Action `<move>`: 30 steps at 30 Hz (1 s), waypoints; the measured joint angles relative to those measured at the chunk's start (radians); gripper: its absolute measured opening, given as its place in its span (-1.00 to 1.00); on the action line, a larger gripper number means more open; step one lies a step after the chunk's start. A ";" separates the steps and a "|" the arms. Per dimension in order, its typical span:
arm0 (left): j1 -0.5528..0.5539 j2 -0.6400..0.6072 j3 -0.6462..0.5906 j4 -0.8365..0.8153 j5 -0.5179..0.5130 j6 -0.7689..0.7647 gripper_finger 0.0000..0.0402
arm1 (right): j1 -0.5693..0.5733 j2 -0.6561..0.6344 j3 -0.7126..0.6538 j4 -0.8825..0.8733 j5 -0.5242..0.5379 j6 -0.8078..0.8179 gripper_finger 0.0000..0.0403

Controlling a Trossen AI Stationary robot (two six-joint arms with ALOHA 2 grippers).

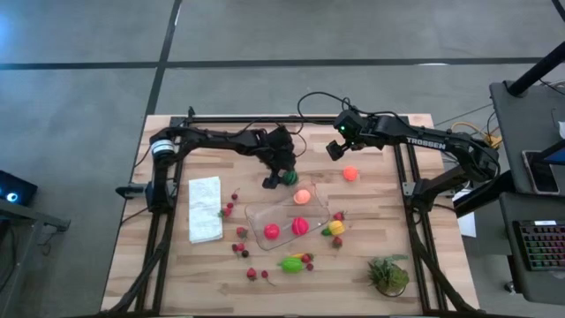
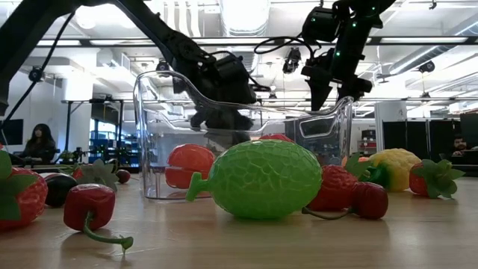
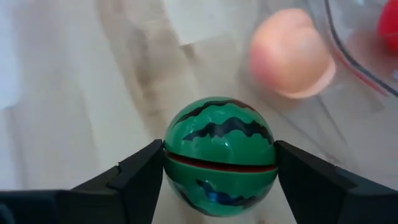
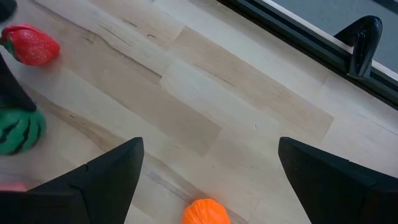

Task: Pick and placing Produce into tupperware
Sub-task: Put the watermelon into the transparent bin

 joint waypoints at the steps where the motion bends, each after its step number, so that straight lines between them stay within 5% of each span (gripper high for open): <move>1: 0.001 -0.010 0.000 -0.001 -0.008 0.000 0.29 | 0.000 0.000 0.000 0.000 0.000 0.000 0.81; 13: -0.003 -0.161 0.001 -0.026 -0.172 -0.022 0.30 | 0.000 0.000 0.000 0.017 0.000 0.000 0.81; 22: -0.069 -0.366 0.000 -0.080 -0.171 -0.410 0.30 | 0.000 0.000 0.000 0.022 0.000 0.000 0.81; 30: -0.284 -0.416 -0.004 -0.226 -0.257 -0.603 0.30 | 0.000 0.000 0.000 0.027 0.000 0.000 0.81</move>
